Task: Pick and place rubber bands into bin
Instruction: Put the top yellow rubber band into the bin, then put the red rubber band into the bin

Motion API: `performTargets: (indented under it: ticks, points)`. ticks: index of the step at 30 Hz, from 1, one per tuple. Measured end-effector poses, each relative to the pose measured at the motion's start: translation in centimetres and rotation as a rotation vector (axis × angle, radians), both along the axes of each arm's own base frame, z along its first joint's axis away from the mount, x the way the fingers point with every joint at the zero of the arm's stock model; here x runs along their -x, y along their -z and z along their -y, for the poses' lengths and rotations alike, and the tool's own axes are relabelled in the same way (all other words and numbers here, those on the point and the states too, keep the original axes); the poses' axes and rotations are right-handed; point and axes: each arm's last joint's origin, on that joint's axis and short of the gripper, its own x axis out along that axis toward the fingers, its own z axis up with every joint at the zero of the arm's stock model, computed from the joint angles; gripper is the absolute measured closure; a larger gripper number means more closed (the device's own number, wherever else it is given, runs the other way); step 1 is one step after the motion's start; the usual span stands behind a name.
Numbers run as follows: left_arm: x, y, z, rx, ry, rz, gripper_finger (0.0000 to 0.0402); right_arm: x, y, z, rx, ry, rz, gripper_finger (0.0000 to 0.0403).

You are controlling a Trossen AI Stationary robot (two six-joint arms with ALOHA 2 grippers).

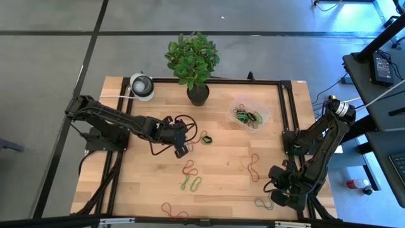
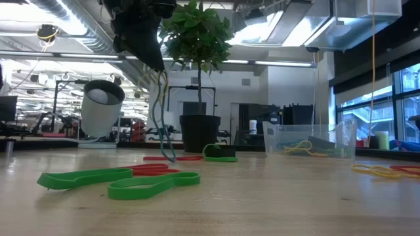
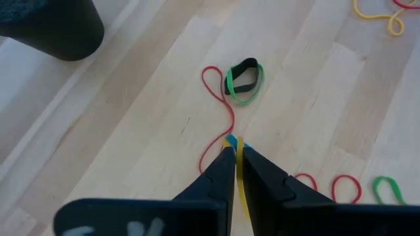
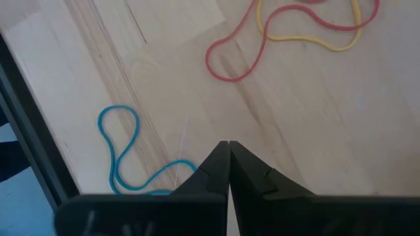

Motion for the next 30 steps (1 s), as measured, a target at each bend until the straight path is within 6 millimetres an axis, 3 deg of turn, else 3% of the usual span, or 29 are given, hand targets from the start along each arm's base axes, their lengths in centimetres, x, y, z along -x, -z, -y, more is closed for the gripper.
performTargets:
  ticks: [18,24,30]
  points:
    - [-0.2,0.1,-1.2,0.035,-0.025,-0.009,0.0348,0.0,0.0,0.0,0.001,0.003,-0.001,0.0391]
    - [-0.3,0.5,-1.6,0.074,-0.003,-0.051,0.0393,0.0,0.0,0.0,0.001,0.004,-0.001,0.0391]
    - [-0.7,1.2,-1.5,0.071,-0.002,-0.071,0.0399,0.0,0.0,0.0,0.0,0.006,-0.002,0.0391]
